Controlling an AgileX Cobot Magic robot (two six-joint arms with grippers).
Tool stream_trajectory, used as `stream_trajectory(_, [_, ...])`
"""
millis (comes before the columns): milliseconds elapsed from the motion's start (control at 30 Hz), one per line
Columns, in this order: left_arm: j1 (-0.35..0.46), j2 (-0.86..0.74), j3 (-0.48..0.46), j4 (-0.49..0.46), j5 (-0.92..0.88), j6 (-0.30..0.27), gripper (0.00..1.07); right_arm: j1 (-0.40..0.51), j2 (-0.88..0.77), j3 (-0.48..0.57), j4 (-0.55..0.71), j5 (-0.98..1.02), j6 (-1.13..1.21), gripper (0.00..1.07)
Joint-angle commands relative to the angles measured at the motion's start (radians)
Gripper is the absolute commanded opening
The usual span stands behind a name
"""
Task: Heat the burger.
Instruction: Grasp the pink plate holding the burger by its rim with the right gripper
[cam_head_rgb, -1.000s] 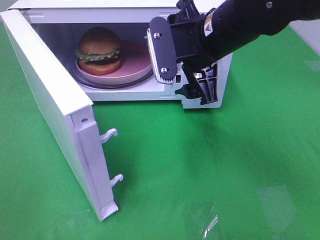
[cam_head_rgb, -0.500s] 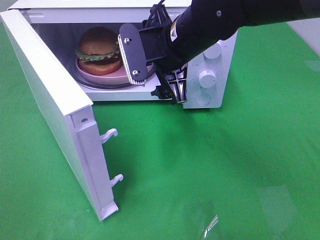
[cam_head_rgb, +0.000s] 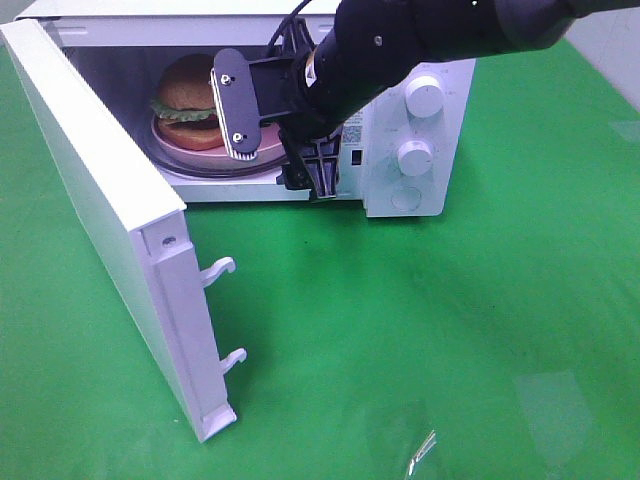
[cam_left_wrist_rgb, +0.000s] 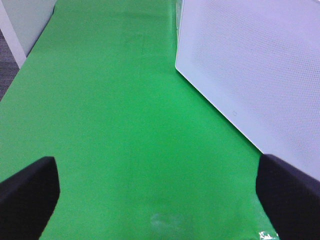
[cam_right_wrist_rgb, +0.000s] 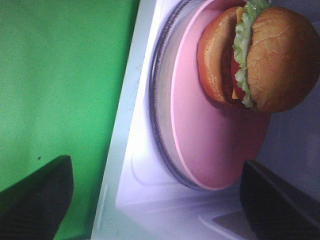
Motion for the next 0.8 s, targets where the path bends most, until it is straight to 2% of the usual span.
stream_trajectory(33, [0.003, -0.015, 0.001, -0.008, -0.016, 0.000, 1.00, 0.001, 0.041, -0.045, 0.001, 0.000, 0.022, 0.86])
stream_trajectory(800, [0.003, -0.015, 0.001, -0.008, -0.016, 0.000, 1.00, -0.025, 0.205, -0.185, 0.006, -0.022, 0.070, 0.85])
